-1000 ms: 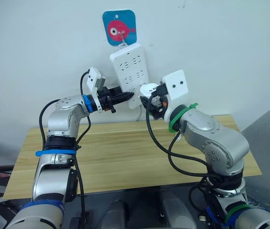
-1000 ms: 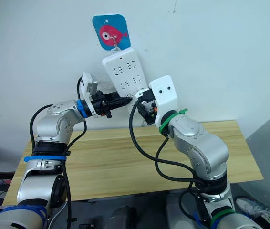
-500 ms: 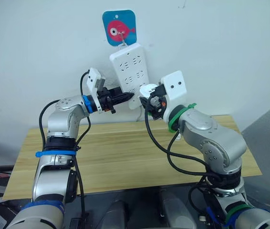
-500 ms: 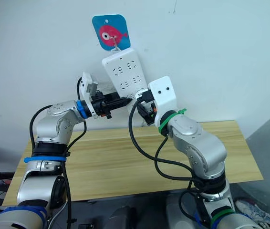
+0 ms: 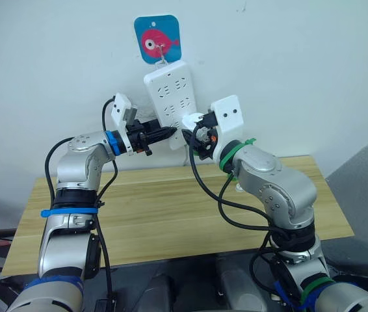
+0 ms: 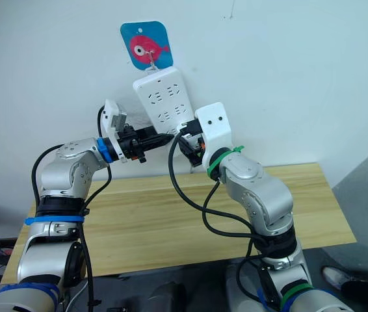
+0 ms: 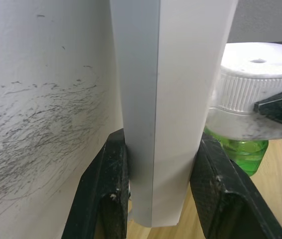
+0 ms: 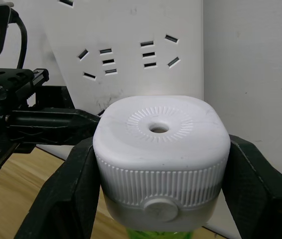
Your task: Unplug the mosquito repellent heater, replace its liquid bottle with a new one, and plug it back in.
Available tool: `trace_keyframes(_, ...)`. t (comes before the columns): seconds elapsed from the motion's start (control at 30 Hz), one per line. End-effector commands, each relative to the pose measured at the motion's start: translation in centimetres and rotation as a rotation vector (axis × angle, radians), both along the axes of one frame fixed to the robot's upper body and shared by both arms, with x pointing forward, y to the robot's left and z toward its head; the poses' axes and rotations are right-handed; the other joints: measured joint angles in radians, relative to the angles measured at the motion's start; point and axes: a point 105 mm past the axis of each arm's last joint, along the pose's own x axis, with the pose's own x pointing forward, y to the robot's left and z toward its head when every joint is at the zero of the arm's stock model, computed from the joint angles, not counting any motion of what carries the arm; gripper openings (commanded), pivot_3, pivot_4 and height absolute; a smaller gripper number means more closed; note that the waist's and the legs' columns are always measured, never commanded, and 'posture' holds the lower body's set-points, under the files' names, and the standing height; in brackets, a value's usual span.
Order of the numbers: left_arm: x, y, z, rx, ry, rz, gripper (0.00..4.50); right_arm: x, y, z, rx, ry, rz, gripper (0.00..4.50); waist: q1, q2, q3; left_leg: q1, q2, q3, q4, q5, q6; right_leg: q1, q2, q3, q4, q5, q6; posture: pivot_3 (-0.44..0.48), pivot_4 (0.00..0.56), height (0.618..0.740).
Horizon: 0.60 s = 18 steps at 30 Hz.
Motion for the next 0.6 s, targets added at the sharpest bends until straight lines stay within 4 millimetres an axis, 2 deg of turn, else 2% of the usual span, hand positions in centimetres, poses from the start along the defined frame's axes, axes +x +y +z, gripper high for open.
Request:
trace_keyframes(0.03,-1.9,-3.1,0.2,-0.008,-0.019,-0.184,1.30,1.1,-0.2,0.8,0.002,-0.041,-0.042,2.99,-0.002,0.000,0.000,0.000,0.000,0.000,0.000,0.000,0.000,0.000,0.000,0.000,0.000,0.000,0.000,-0.159,0.171,0.740)
trace_keyframes(0.27,-1.6,-2.6,0.0,0.009,-0.035,-0.143,1.30,1.0,0.1,0.7,0.005,-0.046,-0.014,2.99,-0.007,0.000,0.000,0.001,0.001,0.000,0.000,0.000,0.000,0.000,0.001,0.000,0.001,0.001,-0.001,-0.154,0.172,0.740)
trace_keyframes(0.33,-1.4,-2.4,-0.1,0.016,-0.047,-0.126,1.30,0.9,0.0,0.8,0.014,-0.047,-0.012,3.72,-0.007,0.000,0.000,0.001,0.001,0.000,0.000,0.000,0.000,0.000,0.001,0.000,0.001,0.001,-0.001,-0.154,0.172,0.740)
trace_keyframes(0.43,-1.0,-2.1,0.0,0.018,-0.066,-0.100,1.30,0.7,-0.4,1.0,-0.006,-0.063,-0.014,4.47,0.004,0.000,0.000,-0.001,0.000,-0.001,0.000,0.000,0.000,0.000,0.001,-0.001,-0.001,0.001,-0.001,-0.154,0.172,0.740)
trace_keyframes(0.6,-0.3,-1.1,0.0,0.020,-0.097,-0.048,1.30,-0.3,-0.9,1.3,-0.066,-0.105,0.015,4.47,0.006,0.000,0.000,-0.003,0.000,0.000,-0.002,0.000,0.000,-0.001,-0.001,-0.001,-0.003,0.001,-0.001,-0.154,0.172,0.740)
